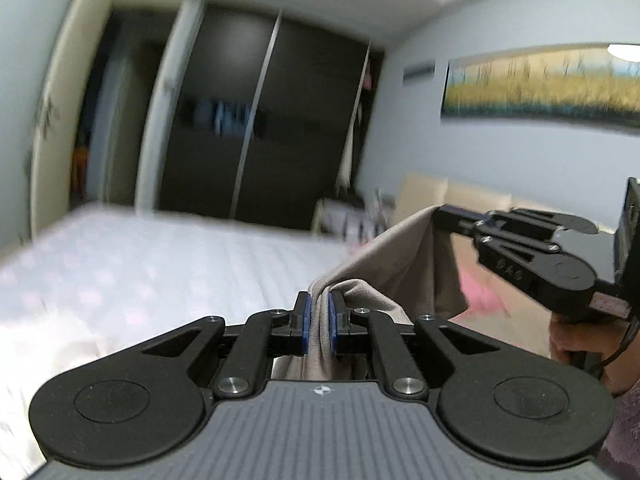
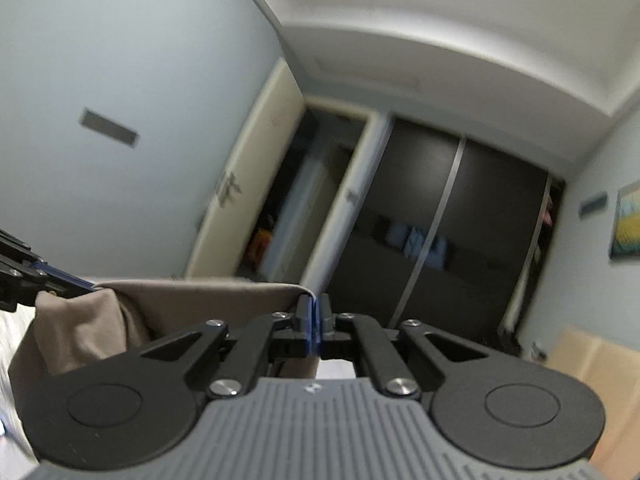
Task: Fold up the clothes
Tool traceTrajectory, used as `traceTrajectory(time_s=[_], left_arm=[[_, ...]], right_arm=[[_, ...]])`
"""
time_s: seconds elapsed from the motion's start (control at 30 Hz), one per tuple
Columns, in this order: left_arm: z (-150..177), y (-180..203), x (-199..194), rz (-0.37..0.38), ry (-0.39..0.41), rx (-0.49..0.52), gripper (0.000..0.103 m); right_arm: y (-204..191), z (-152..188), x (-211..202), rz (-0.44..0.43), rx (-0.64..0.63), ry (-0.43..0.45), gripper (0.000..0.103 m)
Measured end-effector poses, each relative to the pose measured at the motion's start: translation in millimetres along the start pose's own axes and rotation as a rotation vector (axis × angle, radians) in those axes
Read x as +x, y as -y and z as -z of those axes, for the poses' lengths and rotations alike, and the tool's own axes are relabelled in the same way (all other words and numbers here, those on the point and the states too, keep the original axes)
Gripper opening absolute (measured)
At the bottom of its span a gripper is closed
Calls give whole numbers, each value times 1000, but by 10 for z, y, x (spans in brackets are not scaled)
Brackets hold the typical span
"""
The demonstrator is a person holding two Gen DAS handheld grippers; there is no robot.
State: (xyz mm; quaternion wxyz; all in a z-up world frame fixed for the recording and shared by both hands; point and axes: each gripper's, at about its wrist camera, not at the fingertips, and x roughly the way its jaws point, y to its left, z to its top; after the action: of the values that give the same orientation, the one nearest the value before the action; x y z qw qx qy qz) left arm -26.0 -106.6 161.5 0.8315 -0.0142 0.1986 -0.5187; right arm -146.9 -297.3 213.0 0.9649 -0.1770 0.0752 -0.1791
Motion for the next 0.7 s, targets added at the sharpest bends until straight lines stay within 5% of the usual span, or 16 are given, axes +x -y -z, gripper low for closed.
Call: traceTrajectory(time_s=[0.37, 0.5, 0.57, 0.67, 0.7], left_arm=[[1417, -396, 869, -135, -457, -42, 8], [1605, -519, 825, -273, -497, -49, 23], [1621, -530, 743, -319, -492, -43, 44], [1598, -447, 664, -348, -466, -6, 50], [1599, -391, 631, -339, -462, 14, 52]], right_arm=[[91, 1807, 312, -100, 151, -460, 4], [-88, 2278, 472, -197, 244, -569, 13], [-249, 2419, 551, -257, 254, -603, 15], [-507, 2518, 610, -353, 199, -602, 40], [-562, 2546, 629, -391, 185, -600, 40]])
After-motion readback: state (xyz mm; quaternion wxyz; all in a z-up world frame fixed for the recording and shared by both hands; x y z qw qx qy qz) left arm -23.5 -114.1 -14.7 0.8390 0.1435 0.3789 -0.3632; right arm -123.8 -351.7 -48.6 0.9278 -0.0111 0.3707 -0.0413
